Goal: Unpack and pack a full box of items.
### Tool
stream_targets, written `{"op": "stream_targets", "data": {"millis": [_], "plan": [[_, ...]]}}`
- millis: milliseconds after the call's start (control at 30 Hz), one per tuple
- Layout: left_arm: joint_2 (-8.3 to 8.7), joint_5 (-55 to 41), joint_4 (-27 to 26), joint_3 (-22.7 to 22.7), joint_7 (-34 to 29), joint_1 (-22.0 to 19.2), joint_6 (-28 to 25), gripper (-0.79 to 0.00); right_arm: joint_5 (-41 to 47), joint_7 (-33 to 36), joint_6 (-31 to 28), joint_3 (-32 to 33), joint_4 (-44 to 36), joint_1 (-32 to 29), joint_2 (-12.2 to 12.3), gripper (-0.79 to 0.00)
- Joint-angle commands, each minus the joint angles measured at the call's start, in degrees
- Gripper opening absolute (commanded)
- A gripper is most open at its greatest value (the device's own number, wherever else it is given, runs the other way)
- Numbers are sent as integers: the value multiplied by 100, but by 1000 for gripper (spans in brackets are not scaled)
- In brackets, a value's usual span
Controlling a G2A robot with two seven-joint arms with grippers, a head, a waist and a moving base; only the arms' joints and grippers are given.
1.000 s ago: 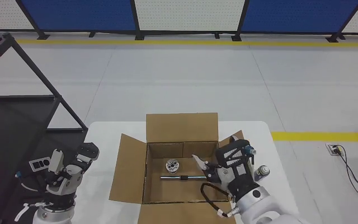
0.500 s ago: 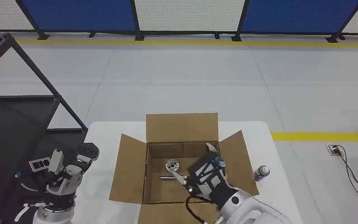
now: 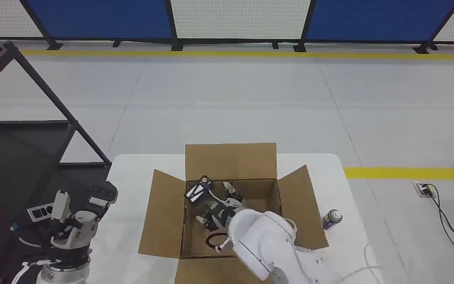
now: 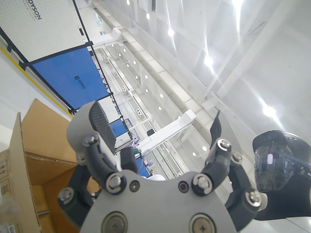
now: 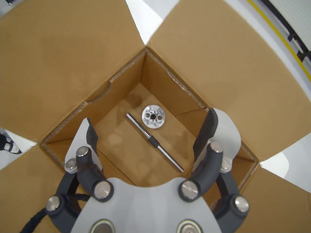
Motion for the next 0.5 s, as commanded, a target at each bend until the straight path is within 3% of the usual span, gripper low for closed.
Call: {"op": "stream_targets", "data": {"millis": [0, 100, 467], "plan": [[-4, 3, -7, -34, 68, 31, -29, 0, 69, 218, 56, -34, 286, 130, -50, 0], [-8, 22, -22, -50, 131, 51, -37, 0, 103, 506, 41, -81, 425, 198, -97, 0], [-8, 22, -22, -50, 131, 51, -37, 0, 103, 506, 41, -81, 425, 198, -97, 0]]}}
